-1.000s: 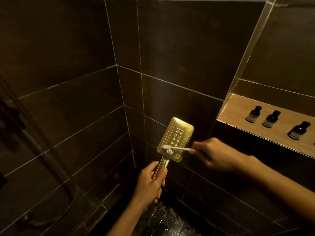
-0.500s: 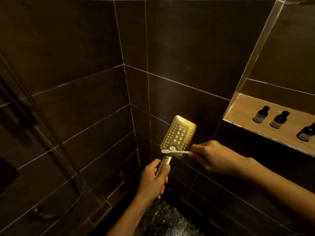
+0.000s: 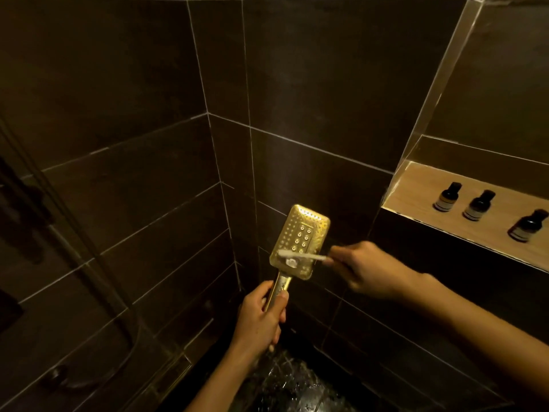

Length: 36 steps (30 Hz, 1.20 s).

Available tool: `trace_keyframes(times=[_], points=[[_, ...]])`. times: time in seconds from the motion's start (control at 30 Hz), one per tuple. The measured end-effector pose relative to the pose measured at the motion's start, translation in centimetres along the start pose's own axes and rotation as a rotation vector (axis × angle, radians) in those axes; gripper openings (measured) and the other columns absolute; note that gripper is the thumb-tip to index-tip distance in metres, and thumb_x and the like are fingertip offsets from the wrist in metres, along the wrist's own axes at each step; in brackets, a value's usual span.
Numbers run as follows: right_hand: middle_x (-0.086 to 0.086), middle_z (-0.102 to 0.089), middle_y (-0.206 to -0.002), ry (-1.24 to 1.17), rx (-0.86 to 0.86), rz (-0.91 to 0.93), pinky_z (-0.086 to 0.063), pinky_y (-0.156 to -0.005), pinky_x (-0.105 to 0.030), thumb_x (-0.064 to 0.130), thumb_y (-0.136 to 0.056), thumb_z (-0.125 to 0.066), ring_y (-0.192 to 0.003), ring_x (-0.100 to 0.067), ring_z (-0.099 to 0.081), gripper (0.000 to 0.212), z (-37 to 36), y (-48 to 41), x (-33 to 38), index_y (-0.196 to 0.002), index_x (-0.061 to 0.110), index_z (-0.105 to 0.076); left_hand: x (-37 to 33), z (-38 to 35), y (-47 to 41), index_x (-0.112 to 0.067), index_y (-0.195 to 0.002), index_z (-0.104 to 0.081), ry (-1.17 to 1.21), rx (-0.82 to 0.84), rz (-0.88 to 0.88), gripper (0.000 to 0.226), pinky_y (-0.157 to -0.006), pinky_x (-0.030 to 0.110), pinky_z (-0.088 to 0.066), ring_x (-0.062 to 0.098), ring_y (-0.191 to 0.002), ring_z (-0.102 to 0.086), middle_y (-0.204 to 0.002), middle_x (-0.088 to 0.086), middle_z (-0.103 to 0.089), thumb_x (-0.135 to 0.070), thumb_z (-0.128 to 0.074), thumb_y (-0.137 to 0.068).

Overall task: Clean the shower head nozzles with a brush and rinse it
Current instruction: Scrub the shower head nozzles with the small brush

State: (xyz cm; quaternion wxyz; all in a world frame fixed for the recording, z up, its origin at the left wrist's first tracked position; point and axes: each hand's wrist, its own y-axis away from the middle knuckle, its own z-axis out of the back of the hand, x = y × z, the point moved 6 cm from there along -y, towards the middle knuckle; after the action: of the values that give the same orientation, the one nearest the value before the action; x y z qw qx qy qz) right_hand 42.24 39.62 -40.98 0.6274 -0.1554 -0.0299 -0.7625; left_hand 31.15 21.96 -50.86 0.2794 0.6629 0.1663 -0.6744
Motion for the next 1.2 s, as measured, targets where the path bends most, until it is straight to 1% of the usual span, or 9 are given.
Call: trace_keyframes(times=[0.13, 0.4, 0.53, 0.63, 0.73, 0.87, 0.97, 1.07, 1.2], points=[[0.002, -0.066, -0.076, -0.073, -0.206, -0.266, -0.055, -0.056, -0.031, 0.035, -0.103, -0.047, -0.062, -0.01, -0.063, 0.024, 2.5, 0.1, -3.8, -0.104, 0.018, -0.065, 0.3, 0.0, 0.0, -0.019, -0.099, -0.065, 0.036, -0.004, 0.011, 0.01, -0.034, 0.022, -0.033, 0.012, -0.038, -0.041, -0.069, 0.007, -0.056, -0.024, -0.057, -0.103], [0.008, -0.062, -0.077, 0.011, 0.103, -0.036, -0.055, -0.061, -0.029, 0.042, -0.103, -0.044, -0.067, -0.006, -0.063, 0.026, 2.6, 0.2, -1.9, -0.102, 0.027, -0.064, 0.5, -0.7, -0.3, -0.02, -0.103, -0.066, 0.05, 0.03, 0.036, 0.01, -0.034, 0.02, -0.033, 0.013, -0.038, -0.041, -0.068, 0.005, -0.057, -0.025, -0.057, -0.103], [0.0, -0.067, -0.079, 0.014, -0.136, -0.135, -0.056, -0.061, -0.036, 0.043, -0.1, -0.04, -0.066, -0.013, -0.065, 0.036, 4.2, -0.1, -3.4, -0.103, 0.017, -0.066, 0.0, -1.4, -0.5, -0.018, -0.099, -0.065, 0.06, 0.049, 0.024, 0.01, -0.034, 0.02, -0.032, 0.014, -0.037, -0.041, -0.068, 0.006, -0.056, -0.024, -0.057, -0.103], [0.004, -0.063, -0.077, 0.034, 0.011, -0.045, -0.051, -0.056, -0.027, 0.04, -0.103, -0.043, -0.063, -0.008, -0.06, 0.03, 2.8, 0.0, -2.2, -0.101, 0.019, -0.065, -0.2, -1.4, -0.7, -0.017, -0.101, -0.065, 0.074, 0.037, 0.026, 0.011, -0.033, 0.021, -0.031, 0.013, -0.037, -0.04, -0.068, 0.006, -0.055, -0.024, -0.057, -0.102], [0.003, -0.063, -0.073, -0.01, -0.126, -0.153, -0.053, -0.053, -0.033, 0.037, -0.103, -0.047, -0.059, -0.008, -0.06, 0.024, 3.5, 0.0, -3.6, -0.099, 0.02, -0.064, -0.1, -1.4, -0.8, -0.017, -0.1, -0.066, 0.092, 0.029, 0.04, 0.011, -0.033, 0.02, -0.031, 0.013, -0.037, -0.039, -0.068, 0.007, -0.055, -0.024, -0.058, -0.102], [0.004, -0.064, -0.075, -0.026, -0.007, -0.089, -0.054, -0.056, -0.033, 0.039, -0.103, -0.046, -0.061, -0.007, -0.062, 0.025, 2.4, 0.1, -3.2, -0.101, 0.022, -0.065, 0.1, -1.4, -0.7, -0.015, -0.104, -0.065, 0.128, 0.037, 0.067, 0.011, -0.033, 0.018, -0.03, 0.014, -0.037, -0.039, -0.069, 0.007, -0.055, -0.023, -0.057, -0.102], [0.003, -0.065, -0.073, -0.089, -0.132, -0.188, -0.055, -0.056, -0.034, 0.039, -0.102, -0.046, -0.06, -0.008, -0.064, 0.025, 3.0, 0.6, -4.2, -0.1, 0.023, -0.065, 0.4, -1.3, -0.5, -0.016, -0.104, -0.065, 0.158, 0.048, 0.09, 0.011, -0.033, 0.018, -0.031, 0.015, -0.037, -0.039, -0.068, 0.006, -0.056, -0.023, -0.057, -0.103], [0.003, -0.065, -0.07, -0.06, 0.019, -0.074, -0.052, -0.055, -0.032, 0.037, -0.103, -0.047, -0.057, -0.009, -0.061, 0.025, 1.5, 0.9, -2.8, -0.099, 0.02, -0.066, 0.6, -1.5, -0.3, -0.015, -0.103, -0.064, 0.171, 0.064, 0.095, 0.012, -0.034, 0.018, -0.032, 0.015, -0.037, -0.039, -0.067, 0.005, -0.056, -0.024, -0.056, -0.103], [0.001, -0.064, -0.068, -0.103, -0.111, -0.167, -0.053, -0.053, -0.036, 0.039, -0.102, -0.046, -0.055, -0.009, -0.061, 0.027, 2.2, 1.5, -3.8, -0.097, 0.02, -0.065, 1.0, -1.9, -0.1, -0.019, -0.101, -0.066, 0.212, 0.094, 0.123, 0.011, -0.034, 0.018, -0.032, 0.015, -0.037, -0.04, -0.067, 0.003, -0.057, -0.025, -0.057, -0.102]])
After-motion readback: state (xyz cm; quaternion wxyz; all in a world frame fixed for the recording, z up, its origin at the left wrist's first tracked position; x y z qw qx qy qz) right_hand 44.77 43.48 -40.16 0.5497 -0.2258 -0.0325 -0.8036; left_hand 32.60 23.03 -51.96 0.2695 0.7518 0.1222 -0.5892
